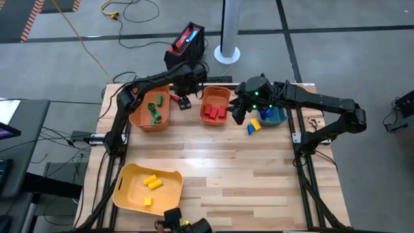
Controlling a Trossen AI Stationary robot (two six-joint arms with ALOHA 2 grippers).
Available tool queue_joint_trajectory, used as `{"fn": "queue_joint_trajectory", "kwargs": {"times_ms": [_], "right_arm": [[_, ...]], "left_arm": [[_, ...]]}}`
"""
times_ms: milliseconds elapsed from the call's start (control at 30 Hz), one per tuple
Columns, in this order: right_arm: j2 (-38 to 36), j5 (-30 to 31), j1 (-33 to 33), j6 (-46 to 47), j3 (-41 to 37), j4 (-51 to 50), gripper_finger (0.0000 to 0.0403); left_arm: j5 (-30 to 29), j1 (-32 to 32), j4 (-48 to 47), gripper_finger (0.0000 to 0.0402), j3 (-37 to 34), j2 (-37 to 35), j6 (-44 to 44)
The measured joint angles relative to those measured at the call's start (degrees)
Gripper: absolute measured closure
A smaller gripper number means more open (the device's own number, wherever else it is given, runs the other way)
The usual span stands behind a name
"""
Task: Sort blocks
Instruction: Put the blue game piece into the green bin
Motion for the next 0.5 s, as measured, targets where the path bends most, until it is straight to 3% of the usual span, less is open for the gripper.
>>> {"fn": "queue_joint_trajectory", "kwargs": {"times_ms": [333, 500], "right_arm": [[0.0, 0.1, 0.0, -0.6, 0.0, 0.9, 0.0223], [0.0, 0.2, 0.2, -0.6, 0.0, 1.0, 0.0223]], "left_arm": [[-0.5, -6.7, -1.1, 0.0166, 0.0, 0.1, 0.7], [-2.2, -7.0, -2.0, 0.0168, 0.9, 4.6, 1.3]]}}
